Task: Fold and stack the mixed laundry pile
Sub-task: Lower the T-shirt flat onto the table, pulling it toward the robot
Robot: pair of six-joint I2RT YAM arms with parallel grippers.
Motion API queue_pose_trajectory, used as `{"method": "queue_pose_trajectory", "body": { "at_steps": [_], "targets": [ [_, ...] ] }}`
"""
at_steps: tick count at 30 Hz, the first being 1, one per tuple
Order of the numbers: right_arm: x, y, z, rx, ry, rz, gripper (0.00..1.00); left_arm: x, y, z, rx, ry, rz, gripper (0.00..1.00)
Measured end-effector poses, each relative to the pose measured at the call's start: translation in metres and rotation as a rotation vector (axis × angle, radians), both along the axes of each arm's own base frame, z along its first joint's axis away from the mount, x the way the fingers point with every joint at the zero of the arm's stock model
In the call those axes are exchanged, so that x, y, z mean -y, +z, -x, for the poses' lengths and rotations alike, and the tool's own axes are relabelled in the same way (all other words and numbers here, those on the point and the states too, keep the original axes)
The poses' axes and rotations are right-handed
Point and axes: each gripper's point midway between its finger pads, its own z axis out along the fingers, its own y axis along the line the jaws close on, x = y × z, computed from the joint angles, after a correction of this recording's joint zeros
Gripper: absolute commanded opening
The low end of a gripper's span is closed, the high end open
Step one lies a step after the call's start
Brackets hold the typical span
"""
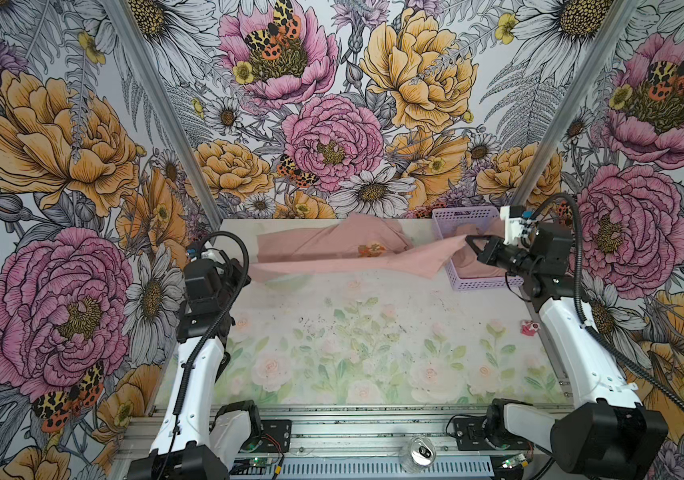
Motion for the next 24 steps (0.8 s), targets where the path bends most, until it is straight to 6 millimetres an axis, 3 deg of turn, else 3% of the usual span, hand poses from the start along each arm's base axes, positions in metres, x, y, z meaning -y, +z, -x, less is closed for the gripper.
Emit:
{"method": "queue_pose_trajectory", "body": {
  "at_steps": [3, 5, 14, 19, 24],
  "targets": [
    [0.000, -0.057, 0.028, -0.147, -0.030, -0.007, 0.00, 0.010, -0.036, 0.025, -0.103, 0.014, 0.046, 0.00],
    [0.000, -0.073, 0.045, -0.197, -0.050, -0.007, 0.00, 0.015, -0.047, 0.039, -0.146, 0.025, 0.067, 0.00],
    [0.009, -0.069, 0.094, -0.253, -0.186, -0.013, 0.00, 0.008, -0.076, 0.095, -0.332, 0.196, 0.121, 0.00],
    [0.015, -0.076, 0.127, -0.320, -0.244, 0.015, 0.00, 0.008, -0.073, 0.118, -0.376, 0.247, 0.123, 0.00],
    [0.017, -0.065, 0.152, -0.361, -0.273, 0.035, 0.00, 0.014, -0.069, 0.131, -0.420, 0.263, 0.115, 0.00]
  ]
}}
